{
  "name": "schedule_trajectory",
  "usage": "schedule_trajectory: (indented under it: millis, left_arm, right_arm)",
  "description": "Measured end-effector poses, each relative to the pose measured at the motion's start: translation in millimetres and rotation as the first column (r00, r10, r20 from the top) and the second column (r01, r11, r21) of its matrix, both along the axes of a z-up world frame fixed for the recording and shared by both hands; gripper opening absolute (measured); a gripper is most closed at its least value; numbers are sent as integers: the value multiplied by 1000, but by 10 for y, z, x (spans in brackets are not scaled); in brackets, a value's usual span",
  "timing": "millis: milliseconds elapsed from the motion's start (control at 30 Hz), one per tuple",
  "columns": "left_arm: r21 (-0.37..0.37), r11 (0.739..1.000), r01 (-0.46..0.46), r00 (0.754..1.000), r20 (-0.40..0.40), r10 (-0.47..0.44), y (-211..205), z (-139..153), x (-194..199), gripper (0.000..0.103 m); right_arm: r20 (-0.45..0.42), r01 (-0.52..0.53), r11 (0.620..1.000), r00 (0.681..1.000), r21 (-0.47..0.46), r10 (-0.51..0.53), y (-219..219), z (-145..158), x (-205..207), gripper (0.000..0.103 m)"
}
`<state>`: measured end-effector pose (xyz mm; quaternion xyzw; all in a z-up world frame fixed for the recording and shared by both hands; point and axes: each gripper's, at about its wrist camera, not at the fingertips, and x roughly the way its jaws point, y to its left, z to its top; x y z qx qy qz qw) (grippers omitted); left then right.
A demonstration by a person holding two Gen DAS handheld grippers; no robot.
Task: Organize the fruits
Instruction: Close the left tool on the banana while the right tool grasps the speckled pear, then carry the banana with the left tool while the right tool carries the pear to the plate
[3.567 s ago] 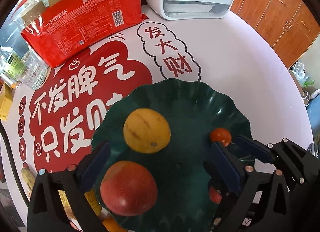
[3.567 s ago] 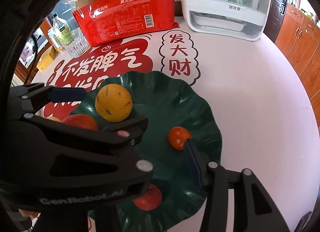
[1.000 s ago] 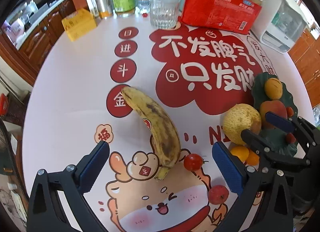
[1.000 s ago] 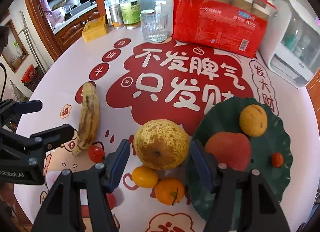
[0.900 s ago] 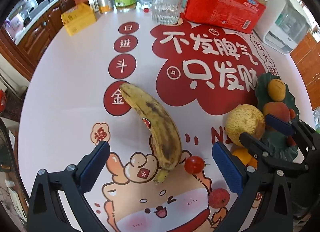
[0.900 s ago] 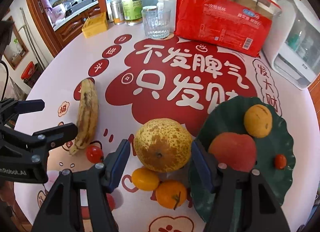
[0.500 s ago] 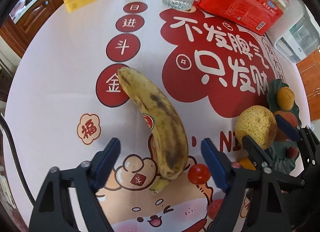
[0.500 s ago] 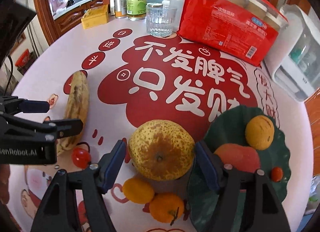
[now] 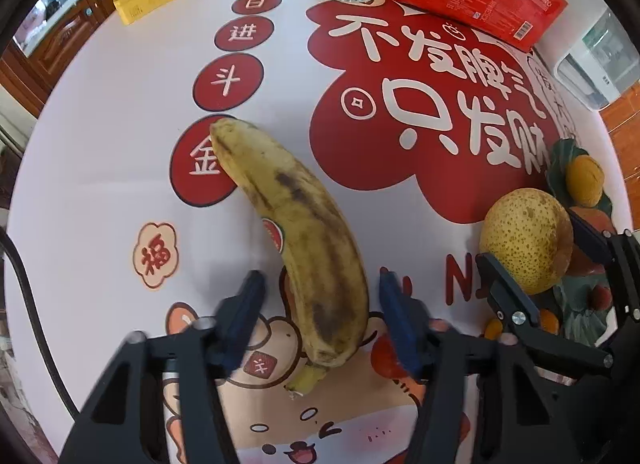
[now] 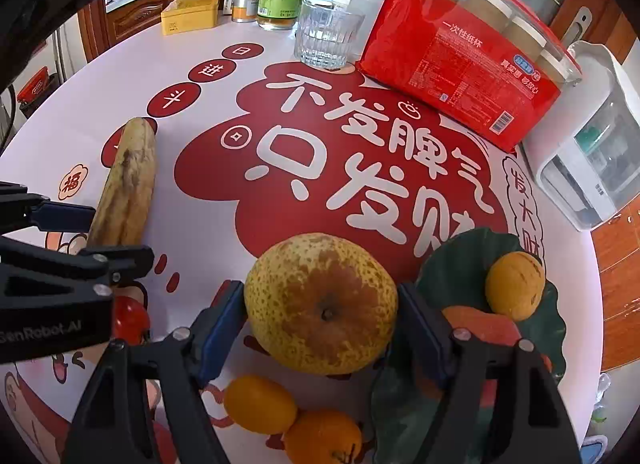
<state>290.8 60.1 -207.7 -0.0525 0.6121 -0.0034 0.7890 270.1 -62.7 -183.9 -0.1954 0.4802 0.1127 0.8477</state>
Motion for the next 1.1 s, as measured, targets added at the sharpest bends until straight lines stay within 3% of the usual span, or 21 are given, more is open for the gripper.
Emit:
schedule_trajectory:
  millis: [33, 133, 267, 667, 867, 1100]
  left_arm:
    - [-15, 1000, 10, 1000, 3, -10, -14, 12, -1, 37]
    - [-20, 1000, -6, 1000, 9, 6, -6, 26, -20, 36]
    - [-29, 1000, -8, 1000, 29, 9, 33, 68, -95, 35]
    - [-54, 998, 10, 993, 117, -4, 149, 457, -373, 34]
    - [-88, 996, 2, 993, 118, 8, 197, 533, -492, 34]
    - [-72, 997, 28, 993, 121, -19, 191, 622, -748, 33]
  right_arm:
    - [1, 0, 1000, 1000, 2, 0, -3, 1, -2, 76]
    - [-4, 11, 1000, 1000, 14, -11, -19, 11, -1, 75]
    - [-27, 22, 998, 999, 65, -20, -65, 50, -16, 75]
    - [19, -15, 990, 1000, 139, 12, 10, 340, -189, 75]
    - [40, -22, 985, 999, 173, 15, 5, 492, -257, 75]
    - [35, -18, 977, 999, 213, 11, -69, 607, -368, 75]
